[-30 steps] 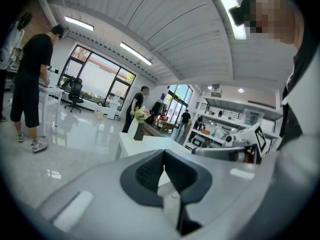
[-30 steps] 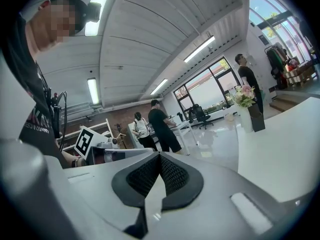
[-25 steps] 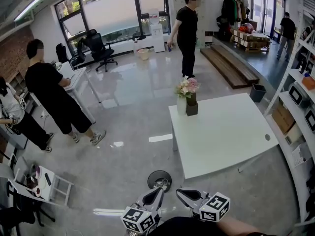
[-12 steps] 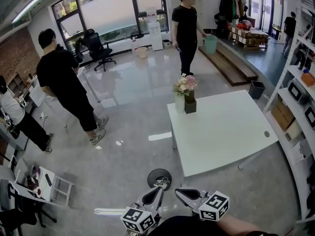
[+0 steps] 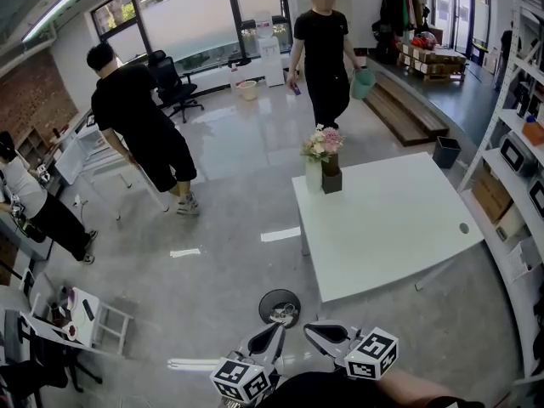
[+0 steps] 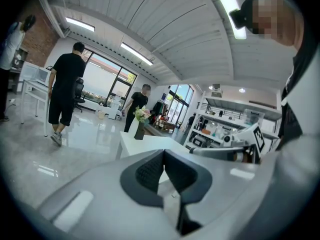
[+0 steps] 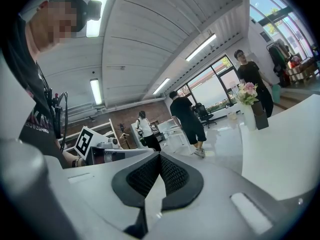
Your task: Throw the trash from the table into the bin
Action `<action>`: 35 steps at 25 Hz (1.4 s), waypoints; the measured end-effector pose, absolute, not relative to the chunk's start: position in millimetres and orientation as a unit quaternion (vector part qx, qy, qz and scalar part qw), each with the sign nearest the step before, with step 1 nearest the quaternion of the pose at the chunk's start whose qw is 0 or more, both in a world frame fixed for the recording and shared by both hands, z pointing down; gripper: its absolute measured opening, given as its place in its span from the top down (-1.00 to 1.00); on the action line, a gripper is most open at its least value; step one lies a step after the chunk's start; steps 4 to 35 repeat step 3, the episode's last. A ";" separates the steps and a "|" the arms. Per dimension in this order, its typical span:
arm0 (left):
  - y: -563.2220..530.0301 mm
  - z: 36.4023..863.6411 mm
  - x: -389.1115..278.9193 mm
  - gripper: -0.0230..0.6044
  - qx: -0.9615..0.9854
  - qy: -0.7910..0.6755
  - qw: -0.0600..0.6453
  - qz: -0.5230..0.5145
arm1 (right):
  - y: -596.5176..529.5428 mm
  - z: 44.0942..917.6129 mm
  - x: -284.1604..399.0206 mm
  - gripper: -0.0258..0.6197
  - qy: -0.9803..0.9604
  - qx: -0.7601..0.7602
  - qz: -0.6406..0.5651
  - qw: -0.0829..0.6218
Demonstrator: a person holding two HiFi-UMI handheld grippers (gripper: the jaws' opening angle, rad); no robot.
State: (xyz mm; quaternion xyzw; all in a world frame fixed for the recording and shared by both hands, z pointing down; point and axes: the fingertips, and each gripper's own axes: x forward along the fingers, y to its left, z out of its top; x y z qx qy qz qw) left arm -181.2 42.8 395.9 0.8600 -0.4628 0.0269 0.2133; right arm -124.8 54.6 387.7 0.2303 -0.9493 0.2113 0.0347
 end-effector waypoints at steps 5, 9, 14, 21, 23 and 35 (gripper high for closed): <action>43.7 394.8 -181.1 0.90 0.860 -0.465 0.211 0.027 | 56.2 387.1 -125.0 0.92 -0.950 0.229 0.211 0.035; 43.7 394.8 -181.1 0.90 0.860 -0.465 0.211 0.027 | 56.2 387.1 -125.0 0.92 -0.950 0.229 0.211 0.035; 43.7 394.8 -181.1 0.90 0.860 -0.465 0.211 0.027 | 56.2 387.1 -125.0 0.92 -0.950 0.229 0.211 0.035; 43.7 394.8 -181.1 0.90 0.860 -0.465 0.211 0.027 | 56.2 387.1 -125.0 0.92 -0.950 0.229 0.211 0.035; 43.7 394.8 -181.1 0.90 0.860 -0.465 0.211 0.027 | 56.2 387.1 -125.0 0.92 -0.950 0.229 0.211 0.035; 43.7 394.8 -181.1 0.90 0.860 -0.465 0.211 0.027 | 56.2 387.1 -125.0 0.92 -0.950 0.229 0.211 0.035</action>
